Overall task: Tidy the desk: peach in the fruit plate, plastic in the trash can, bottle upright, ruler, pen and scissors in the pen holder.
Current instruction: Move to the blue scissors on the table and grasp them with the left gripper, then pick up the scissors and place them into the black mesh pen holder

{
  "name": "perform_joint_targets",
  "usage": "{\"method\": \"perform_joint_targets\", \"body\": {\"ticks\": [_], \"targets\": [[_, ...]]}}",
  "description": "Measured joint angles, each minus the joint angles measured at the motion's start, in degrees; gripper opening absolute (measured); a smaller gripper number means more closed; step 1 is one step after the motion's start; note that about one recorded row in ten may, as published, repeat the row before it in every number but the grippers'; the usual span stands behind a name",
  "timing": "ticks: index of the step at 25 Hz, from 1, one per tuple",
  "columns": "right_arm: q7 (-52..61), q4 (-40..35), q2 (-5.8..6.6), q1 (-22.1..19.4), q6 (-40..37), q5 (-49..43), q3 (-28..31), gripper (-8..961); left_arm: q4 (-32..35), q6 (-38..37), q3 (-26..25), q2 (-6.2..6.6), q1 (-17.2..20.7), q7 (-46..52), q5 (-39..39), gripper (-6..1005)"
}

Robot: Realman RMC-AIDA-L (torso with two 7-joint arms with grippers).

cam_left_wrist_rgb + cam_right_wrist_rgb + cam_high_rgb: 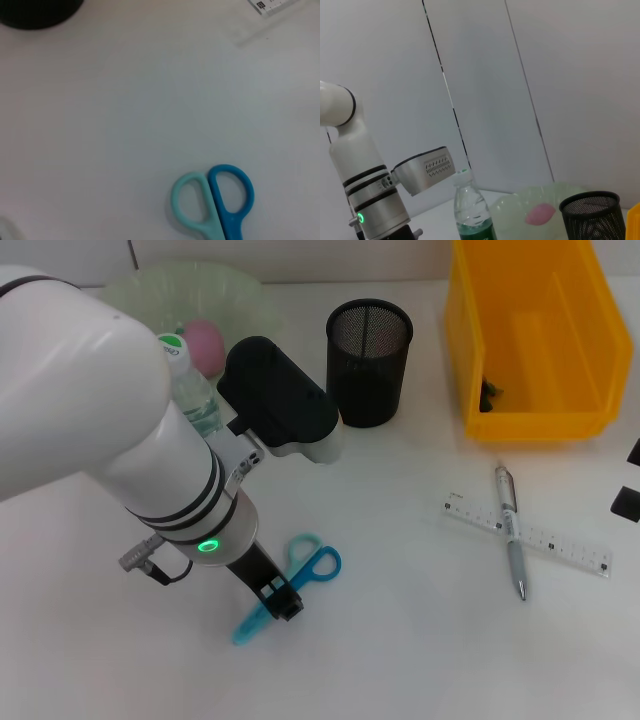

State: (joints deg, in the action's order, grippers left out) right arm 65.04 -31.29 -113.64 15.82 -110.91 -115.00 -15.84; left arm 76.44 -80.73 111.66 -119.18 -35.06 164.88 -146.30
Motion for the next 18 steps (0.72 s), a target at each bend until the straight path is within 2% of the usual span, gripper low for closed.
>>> {"method": "perform_joint_targets", "body": {"ticks": [12,18], "targets": [[-0.08,0.00,0.00,-0.01,0.08,0.11,0.11,742,0.27,0.39,0.23,0.00,0.06,-0.17,-0.38,243],[-0.09,0.00,0.00,-0.01,0.09,0.15,0.18,742,2.16,0.70,0.01,0.00,0.43,-0.52,-0.41,223]]}}
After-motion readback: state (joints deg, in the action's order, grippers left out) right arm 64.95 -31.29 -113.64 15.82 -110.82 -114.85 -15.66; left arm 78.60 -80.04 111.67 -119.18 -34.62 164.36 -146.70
